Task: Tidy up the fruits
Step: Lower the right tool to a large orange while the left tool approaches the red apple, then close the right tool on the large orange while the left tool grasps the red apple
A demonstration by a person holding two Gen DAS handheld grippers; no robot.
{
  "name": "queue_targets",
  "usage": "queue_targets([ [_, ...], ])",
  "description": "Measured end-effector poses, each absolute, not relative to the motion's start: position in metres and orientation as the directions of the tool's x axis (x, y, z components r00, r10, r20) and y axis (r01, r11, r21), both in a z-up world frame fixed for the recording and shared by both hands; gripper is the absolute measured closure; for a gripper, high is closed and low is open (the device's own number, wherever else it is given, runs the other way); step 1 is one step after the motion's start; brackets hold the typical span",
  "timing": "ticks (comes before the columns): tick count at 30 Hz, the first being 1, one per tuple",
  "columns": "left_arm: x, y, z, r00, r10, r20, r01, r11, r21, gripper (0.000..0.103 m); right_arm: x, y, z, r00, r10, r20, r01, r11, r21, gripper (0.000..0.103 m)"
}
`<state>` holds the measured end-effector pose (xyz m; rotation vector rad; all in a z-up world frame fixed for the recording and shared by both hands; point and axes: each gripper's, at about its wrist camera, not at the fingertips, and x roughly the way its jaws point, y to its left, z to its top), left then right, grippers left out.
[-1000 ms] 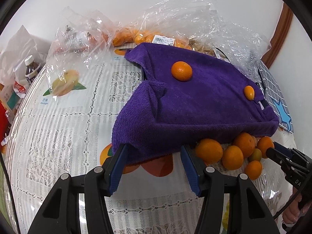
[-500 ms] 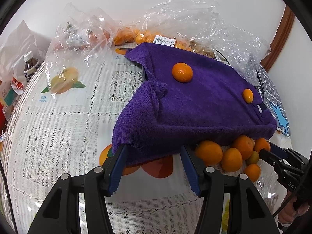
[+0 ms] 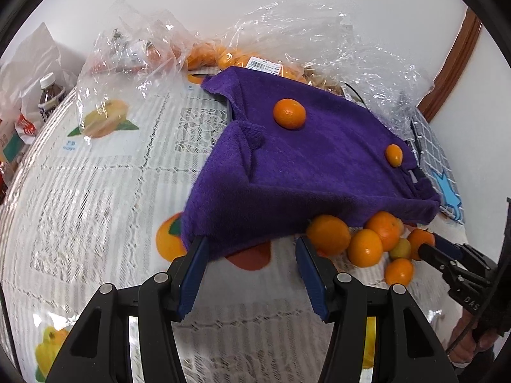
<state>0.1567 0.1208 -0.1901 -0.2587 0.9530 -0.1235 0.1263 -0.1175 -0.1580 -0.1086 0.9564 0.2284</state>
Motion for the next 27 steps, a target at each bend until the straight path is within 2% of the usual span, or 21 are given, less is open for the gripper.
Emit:
queue_targets([
  [9, 0.146, 0.118, -0.19, 0.553, -0.244, -0.796, -0.026, 0.95, -0.31, 0.049, 0.143, -0.116, -0.176, 0.499, 0.137, -0.856, -0.27, 0.963, -0.003, 0.06],
  [16, 0.144, 0.099, -0.19, 0.54, -0.278, -0.794, 0.026, 0.949, -0.315, 0.049, 0.138, -0.129, -0.174, 0.527, 0.167, -0.833, -0.269, 0.963, 0.023, 0.06],
  [21, 0.148, 0.082, -0.195, 0.542, -0.254, -0.801, 0.04, 0.96, -0.278, 0.051, 0.129, -0.146, -0.167, 0.539, 0.163, -0.827, -0.238, 0.971, 0.036, 0.06],
  [23, 0.149, 0.078, -0.196, 0.547, -0.253, -0.798, 0.047, 0.961, -0.273, 0.058, 0.125, -0.152, -0.164, 0.545, 0.152, -0.824, -0.229, 0.973, 0.028, 0.06],
  [25, 0.149, 0.074, -0.197, 0.558, -0.221, -0.8, 0.05, 0.971, -0.234, 0.071, 0.122, -0.155, -0.162, 0.55, 0.149, -0.822, -0.221, 0.975, 0.029, 0.06],
  [27, 0.15, 0.072, -0.197, 0.554, -0.212, -0.805, 0.056, 0.974, -0.218, 0.08, 0.119, -0.158, -0.161, 0.551, 0.145, -0.822, -0.214, 0.976, 0.029, 0.06],
])
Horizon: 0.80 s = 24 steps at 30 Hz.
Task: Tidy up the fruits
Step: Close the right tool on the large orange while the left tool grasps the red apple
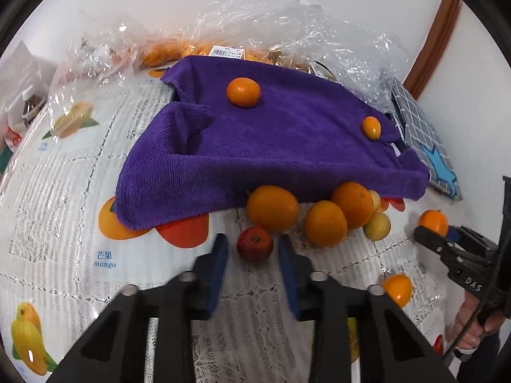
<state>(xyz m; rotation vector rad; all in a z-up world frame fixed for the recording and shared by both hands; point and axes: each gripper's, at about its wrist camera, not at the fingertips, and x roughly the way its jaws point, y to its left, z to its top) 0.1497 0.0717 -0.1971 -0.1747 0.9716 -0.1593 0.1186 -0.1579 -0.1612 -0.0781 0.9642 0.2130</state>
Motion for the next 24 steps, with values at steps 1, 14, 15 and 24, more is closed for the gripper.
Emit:
queue_targets([
  [1, 0.15, 0.072, -0.197, 0.549, -0.221, -0.806, 0.057, 0.972, -0.228, 0.08, 0.117, -0.159, -0.161, 0.551, 0.141, -0.822, -0.21, 0.977, 0.027, 0.06],
  [14, 0.134, 0.085, -0.166, 0.588, -0.218, -0.779, 0.01, 0.965, -0.262, 0.08, 0.107, -0.16, -0.134, 0.6, 0.149, -0.786, -0.21, 0.977, 0.025, 0.06],
  [15, 0.134, 0.086, -0.161, 0.596, -0.219, -0.773, 0.011, 0.964, -0.266, 0.08, 0.108, -0.16, -0.132, 0.603, 0.149, -0.784, -0.21, 0.977, 0.024, 0.06],
  [24, 0.13, 0.093, -0.122, 0.646, -0.218, -0.732, 0.022, 0.963, -0.267, 0.08, 0.115, -0.158, -0.1, 0.656, 0.131, -0.744, -0.194, 0.981, 0.001, 0.06],
])
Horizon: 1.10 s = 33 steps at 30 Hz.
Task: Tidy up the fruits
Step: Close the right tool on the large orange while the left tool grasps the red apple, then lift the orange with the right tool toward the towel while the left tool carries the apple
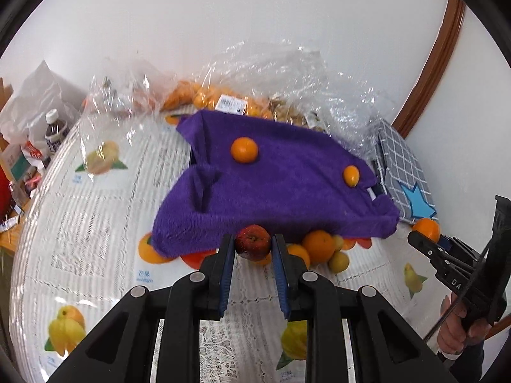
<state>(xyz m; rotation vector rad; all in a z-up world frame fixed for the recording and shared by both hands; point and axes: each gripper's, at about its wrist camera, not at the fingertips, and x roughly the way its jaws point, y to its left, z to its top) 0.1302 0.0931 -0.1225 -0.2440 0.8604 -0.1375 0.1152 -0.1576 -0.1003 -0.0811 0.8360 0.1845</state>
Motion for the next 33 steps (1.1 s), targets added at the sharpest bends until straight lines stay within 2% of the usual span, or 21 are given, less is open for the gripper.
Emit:
queue_targets([
  [18, 0.154, 0.092, -0.088, 0.679, -0.255, -0.689, 0.096, 0.961, -0.26, 0.08, 0.135, -0.169, -0.084, 0.687, 0.087, -0.722, -0.118, 0.993, 0.008, 0.06],
  [33, 0.197, 0.092, -0.102, 0.657, -0.264, -0.706, 0.089, 0.957, -0.276, 0.08, 0.166, -0.168, -0.096, 0.671, 0.078, -0.737, -0.093, 0.995, 0.02, 0.06],
])
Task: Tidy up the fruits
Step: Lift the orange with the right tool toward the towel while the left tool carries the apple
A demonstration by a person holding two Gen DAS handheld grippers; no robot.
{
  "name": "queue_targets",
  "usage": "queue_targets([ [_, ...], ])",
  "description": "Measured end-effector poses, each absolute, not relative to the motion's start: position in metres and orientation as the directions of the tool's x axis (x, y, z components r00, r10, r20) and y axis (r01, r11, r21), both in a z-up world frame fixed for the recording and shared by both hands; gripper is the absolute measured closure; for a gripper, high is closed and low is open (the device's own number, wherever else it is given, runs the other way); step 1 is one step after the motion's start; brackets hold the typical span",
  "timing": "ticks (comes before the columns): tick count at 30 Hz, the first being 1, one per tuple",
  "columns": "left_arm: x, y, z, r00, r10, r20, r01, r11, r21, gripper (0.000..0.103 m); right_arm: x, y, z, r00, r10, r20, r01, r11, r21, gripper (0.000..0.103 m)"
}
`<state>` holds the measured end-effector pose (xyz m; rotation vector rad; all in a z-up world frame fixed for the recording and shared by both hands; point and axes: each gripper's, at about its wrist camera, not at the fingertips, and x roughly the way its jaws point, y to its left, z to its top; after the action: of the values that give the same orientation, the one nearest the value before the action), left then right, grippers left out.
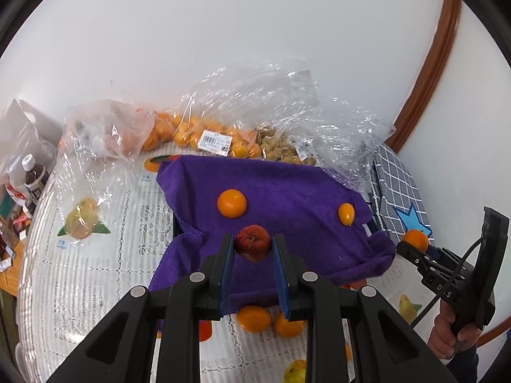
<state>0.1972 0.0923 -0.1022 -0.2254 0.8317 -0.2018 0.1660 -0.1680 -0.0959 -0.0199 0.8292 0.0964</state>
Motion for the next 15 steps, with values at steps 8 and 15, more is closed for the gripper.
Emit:
queue_targets([
  [8, 0.218, 0.093, -0.121, 0.643, -0.241, -0.727, 0.067, 0.963, -0.26, 0.08, 0.183, -0.168, -0.108, 0.656, 0.076, -0.751, -0.091, 0.996, 0.02, 0.06],
  [15, 0.23, 0.092, -0.135, 0.62, -0.255, -0.742, 0.063, 0.959, -0.276, 0.08, 0.195, -0.164, -0.12, 0.639, 0.077, -0.766, -0.093, 0.995, 0.022, 0.06],
])
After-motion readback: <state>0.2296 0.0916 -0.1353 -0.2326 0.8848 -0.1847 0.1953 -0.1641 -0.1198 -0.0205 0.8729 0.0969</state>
